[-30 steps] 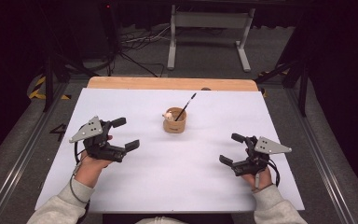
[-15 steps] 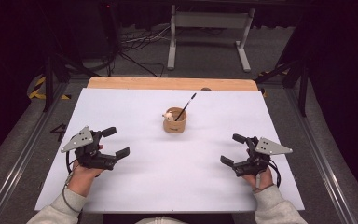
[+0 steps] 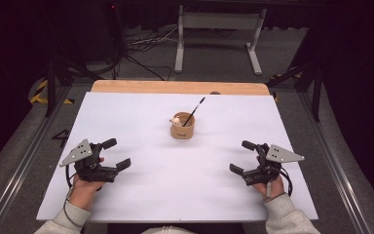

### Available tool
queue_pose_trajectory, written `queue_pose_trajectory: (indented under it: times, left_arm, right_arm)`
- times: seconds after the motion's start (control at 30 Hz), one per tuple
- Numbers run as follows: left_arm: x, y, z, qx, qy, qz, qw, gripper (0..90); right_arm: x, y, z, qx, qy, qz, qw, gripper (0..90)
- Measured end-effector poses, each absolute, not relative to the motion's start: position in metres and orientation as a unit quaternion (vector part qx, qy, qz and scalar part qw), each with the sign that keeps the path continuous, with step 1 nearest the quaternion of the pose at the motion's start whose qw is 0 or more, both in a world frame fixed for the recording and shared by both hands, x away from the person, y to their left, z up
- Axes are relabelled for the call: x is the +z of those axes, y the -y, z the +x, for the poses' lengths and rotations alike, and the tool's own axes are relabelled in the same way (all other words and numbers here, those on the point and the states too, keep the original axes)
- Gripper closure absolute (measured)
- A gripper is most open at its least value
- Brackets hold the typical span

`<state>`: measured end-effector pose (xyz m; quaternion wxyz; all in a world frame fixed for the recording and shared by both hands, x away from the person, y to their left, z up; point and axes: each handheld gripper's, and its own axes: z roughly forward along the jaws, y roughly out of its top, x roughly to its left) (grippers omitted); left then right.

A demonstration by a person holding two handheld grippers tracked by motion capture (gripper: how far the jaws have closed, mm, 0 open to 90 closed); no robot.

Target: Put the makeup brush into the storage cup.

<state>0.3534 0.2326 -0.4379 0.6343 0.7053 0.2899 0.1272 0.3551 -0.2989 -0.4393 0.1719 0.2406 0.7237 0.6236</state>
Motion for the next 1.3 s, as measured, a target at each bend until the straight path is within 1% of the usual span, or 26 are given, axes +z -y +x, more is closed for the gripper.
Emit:
queue_pose_trajectory:
  times: [0.2,0.37,0.87,1.3]
  left_arm:
    - [-0.448,-0.229,0.35,0.13,-0.287,0.715,0.624,1.8]
    - [-0.454,-0.227,0.349,0.129,-0.291,0.714,0.623,1.8]
    - [-0.459,-0.226,0.35,0.136,-0.299,0.726,0.604,2.1]
    - [-0.46,-0.226,0.351,0.142,-0.291,0.718,0.616,1.9]
  right_arm:
    - [-0.44,0.297,0.354,0.62,-0.728,0.237,0.171,0.0]
    - [-0.441,0.295,0.353,0.619,-0.73,0.235,0.169,0.0]
    - [-0.445,0.291,0.35,0.613,-0.735,0.241,0.16,0.0]
    - [-0.445,0.29,0.35,0.613,-0.737,0.239,0.157,0.0]
